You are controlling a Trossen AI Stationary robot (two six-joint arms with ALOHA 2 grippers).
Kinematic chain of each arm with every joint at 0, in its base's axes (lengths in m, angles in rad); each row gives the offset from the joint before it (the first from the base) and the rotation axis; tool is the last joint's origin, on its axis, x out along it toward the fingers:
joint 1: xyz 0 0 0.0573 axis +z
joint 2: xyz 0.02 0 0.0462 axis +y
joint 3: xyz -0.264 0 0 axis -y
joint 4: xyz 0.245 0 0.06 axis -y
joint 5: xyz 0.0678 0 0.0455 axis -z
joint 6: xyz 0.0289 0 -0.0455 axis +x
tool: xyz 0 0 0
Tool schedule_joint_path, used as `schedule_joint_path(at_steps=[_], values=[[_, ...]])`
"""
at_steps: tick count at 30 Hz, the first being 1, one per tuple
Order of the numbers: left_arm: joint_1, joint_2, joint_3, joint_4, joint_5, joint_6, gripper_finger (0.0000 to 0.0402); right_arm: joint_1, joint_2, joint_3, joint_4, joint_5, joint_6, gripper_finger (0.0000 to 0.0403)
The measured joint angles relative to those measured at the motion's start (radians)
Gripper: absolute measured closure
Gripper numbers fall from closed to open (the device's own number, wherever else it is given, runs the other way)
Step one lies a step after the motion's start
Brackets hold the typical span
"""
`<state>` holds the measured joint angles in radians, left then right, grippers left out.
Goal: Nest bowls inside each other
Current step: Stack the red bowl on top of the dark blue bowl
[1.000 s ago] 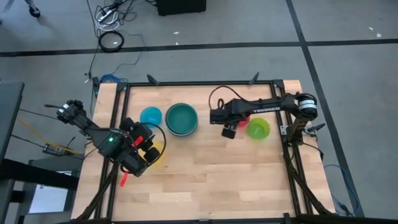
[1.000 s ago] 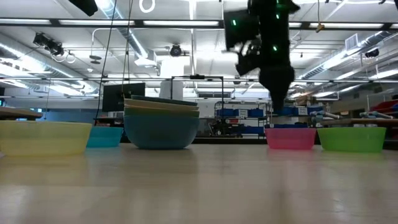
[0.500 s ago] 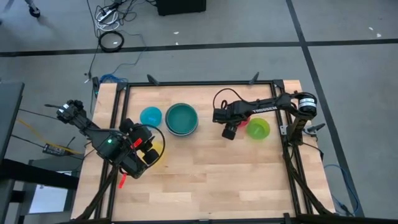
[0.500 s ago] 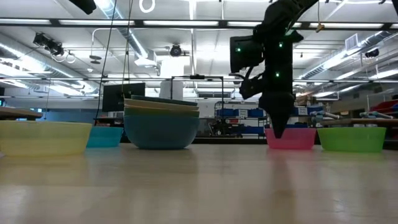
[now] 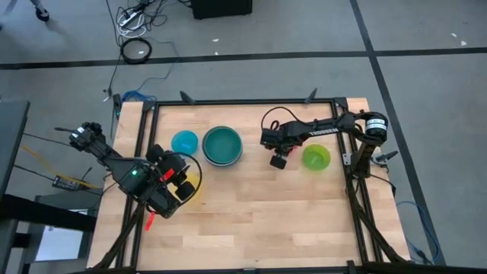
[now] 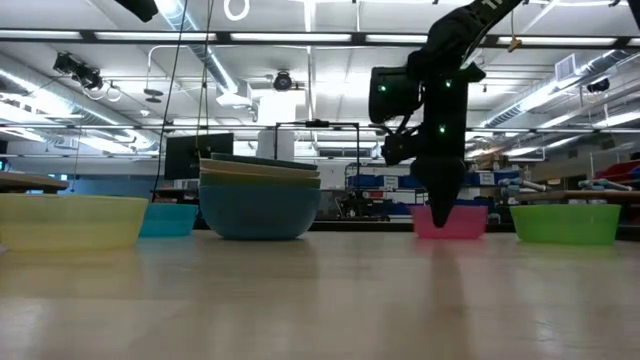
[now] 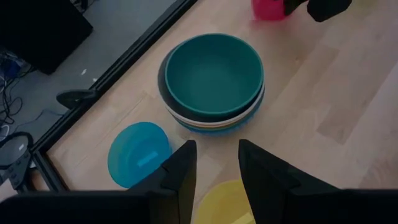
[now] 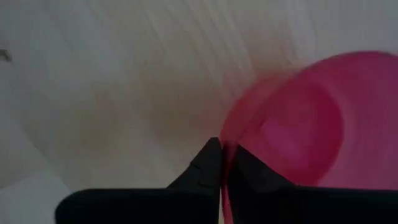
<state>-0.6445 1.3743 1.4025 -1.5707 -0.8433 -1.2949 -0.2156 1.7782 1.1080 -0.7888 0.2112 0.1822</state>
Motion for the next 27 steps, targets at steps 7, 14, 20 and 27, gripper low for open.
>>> schedule_joint_path(at_steps=[7, 14, 20, 27], values=[[0.0, 0.0, 0.0, -0.001, -0.025, 0.0, 0.0273, 0.081, -0.018, 0.156, 0.093, 0.012, -0.058, 0.0402], [0.0, 0.0, 0.0, -0.001, -0.036, 0.0, 0.0273, 0.245, -0.015, 0.439, 0.288, 0.016, -0.204, 0.0402], [0.0, 0.0, 0.0, 0.002, -0.039, 0.0, 0.0273, 0.285, -0.011, 0.461, 0.38, 0.014, -0.208, 0.0403], [0.0, 0.0, 0.0, 0.005, -0.043, -0.001, 0.0273, 0.26, 0.088, 0.46, 0.465, -0.006, -0.203, 0.0397]])
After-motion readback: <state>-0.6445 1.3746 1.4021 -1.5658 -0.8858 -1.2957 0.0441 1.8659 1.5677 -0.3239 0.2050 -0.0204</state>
